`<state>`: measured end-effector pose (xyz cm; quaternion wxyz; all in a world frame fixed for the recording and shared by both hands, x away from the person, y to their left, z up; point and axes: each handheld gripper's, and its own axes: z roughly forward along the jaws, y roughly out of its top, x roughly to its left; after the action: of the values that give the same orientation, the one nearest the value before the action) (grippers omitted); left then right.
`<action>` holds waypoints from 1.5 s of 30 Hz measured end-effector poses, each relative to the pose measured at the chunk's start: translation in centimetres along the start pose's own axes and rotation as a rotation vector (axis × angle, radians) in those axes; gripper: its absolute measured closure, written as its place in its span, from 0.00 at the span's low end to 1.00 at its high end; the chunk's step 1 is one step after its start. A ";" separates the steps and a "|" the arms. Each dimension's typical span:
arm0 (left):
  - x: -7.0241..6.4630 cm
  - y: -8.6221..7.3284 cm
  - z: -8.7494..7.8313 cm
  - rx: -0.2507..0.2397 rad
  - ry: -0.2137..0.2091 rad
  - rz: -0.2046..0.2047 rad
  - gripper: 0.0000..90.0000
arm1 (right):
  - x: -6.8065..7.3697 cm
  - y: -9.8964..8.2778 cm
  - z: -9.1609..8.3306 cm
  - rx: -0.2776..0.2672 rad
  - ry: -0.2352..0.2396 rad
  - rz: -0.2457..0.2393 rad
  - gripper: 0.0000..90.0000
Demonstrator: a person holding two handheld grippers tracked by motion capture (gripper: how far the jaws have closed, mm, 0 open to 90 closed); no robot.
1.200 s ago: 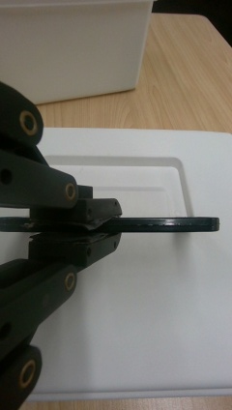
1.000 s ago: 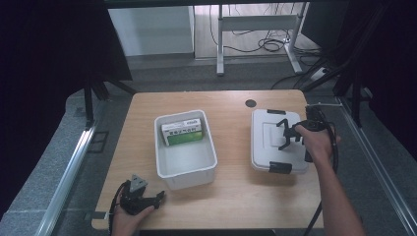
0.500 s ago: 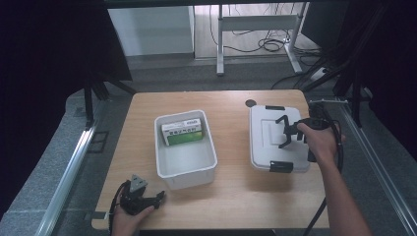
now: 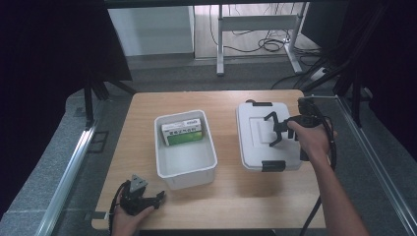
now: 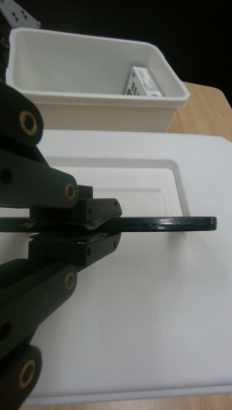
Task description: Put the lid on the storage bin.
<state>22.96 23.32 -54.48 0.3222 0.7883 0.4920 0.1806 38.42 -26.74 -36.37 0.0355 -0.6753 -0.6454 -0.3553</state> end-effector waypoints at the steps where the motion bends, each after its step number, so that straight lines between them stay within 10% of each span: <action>1: 0.0 0.0 0.0 0.000 0.000 0.000 0.15 | 0.2 0.0 0.0 0.001 0.005 0.000 0.94; 45: 0.0 0.0 -0.1 0.006 -0.003 0.006 0.15 | 10.4 -0.7 0.5 0.051 0.112 -0.187 0.94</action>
<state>22.91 23.34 -54.44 0.3201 0.7910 0.4896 0.1791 37.13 -17.58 -31.53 0.0552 -0.5903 -0.7113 -0.3776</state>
